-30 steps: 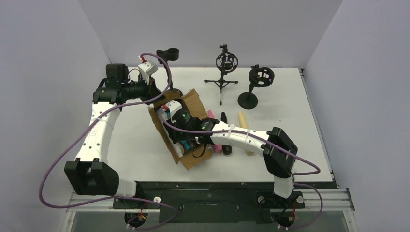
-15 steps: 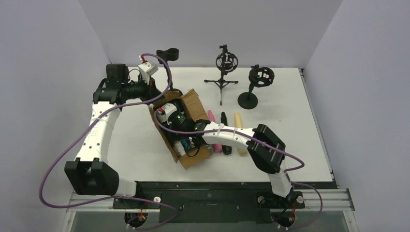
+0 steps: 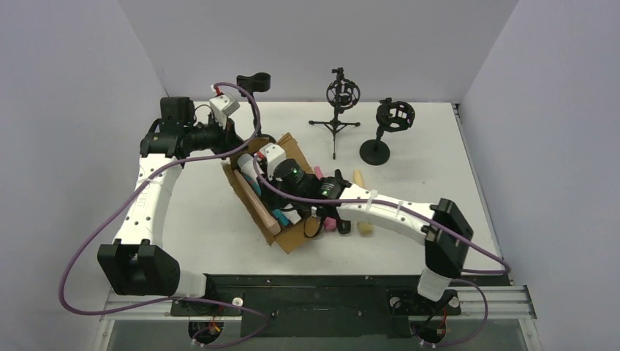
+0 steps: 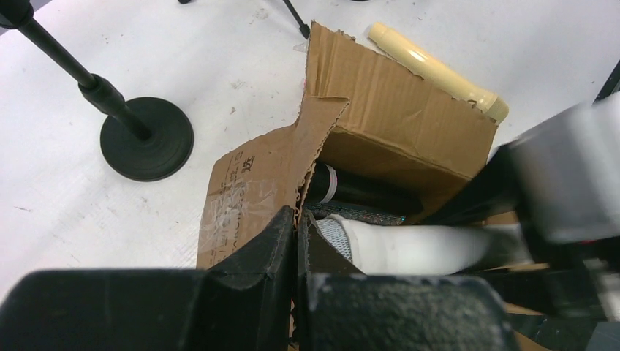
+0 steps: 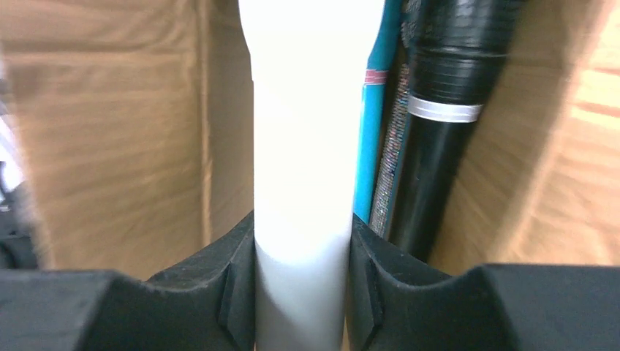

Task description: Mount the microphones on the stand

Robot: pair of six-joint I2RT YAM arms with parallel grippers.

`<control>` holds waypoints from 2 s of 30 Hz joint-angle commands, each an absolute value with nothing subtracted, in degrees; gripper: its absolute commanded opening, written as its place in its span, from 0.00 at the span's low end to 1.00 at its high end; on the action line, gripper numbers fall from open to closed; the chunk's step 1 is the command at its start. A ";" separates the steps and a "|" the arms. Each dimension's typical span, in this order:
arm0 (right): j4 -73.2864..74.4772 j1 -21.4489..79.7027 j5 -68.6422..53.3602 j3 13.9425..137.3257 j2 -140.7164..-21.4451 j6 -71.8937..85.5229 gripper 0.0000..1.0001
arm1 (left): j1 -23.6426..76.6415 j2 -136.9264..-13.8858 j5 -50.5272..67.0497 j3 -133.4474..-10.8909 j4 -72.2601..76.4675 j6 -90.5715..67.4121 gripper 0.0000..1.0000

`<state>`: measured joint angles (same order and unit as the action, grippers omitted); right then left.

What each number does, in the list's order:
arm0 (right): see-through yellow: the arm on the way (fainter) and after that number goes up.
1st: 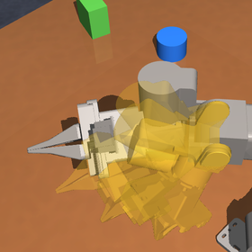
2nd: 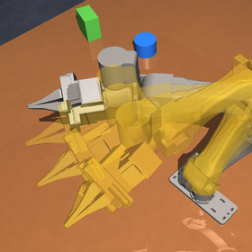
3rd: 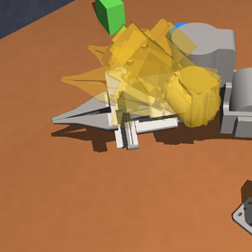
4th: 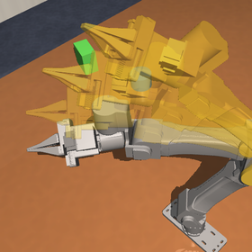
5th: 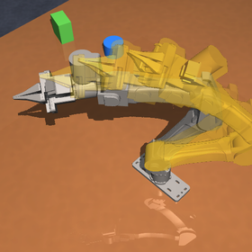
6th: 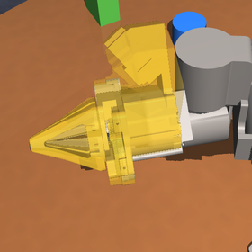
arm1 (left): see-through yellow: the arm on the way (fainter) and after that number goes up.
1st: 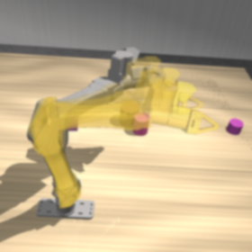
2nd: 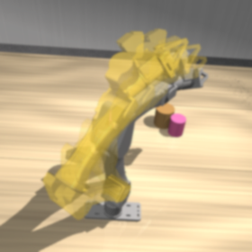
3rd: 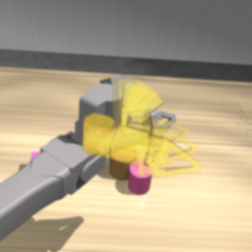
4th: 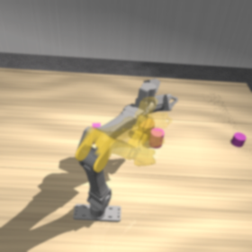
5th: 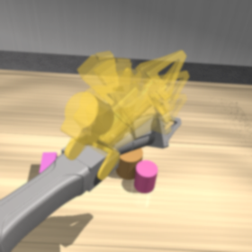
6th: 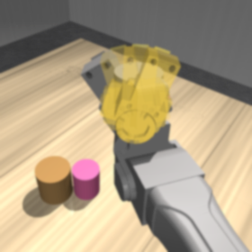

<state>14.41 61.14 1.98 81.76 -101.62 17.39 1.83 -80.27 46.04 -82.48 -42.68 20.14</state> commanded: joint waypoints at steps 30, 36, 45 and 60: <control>13.86 27.67 16.23 46.91 -87.34 31.99 0.00 | 2.46 -78.89 48.26 -85.59 -43.10 20.65 0.00; 10.56 27.72 9.60 46.07 -90.09 32.95 0.14 | 2.46 -78.58 48.34 -85.84 -42.91 20.15 0.00; 12.18 27.63 6.90 46.99 -90.79 32.70 0.43 | 2.62 -79.04 48.47 -87.20 -43.06 20.22 0.00; 15.94 27.33 4.83 47.88 -85.08 32.22 0.46 | 2.90 -81.84 49.17 -91.64 -49.15 24.67 0.00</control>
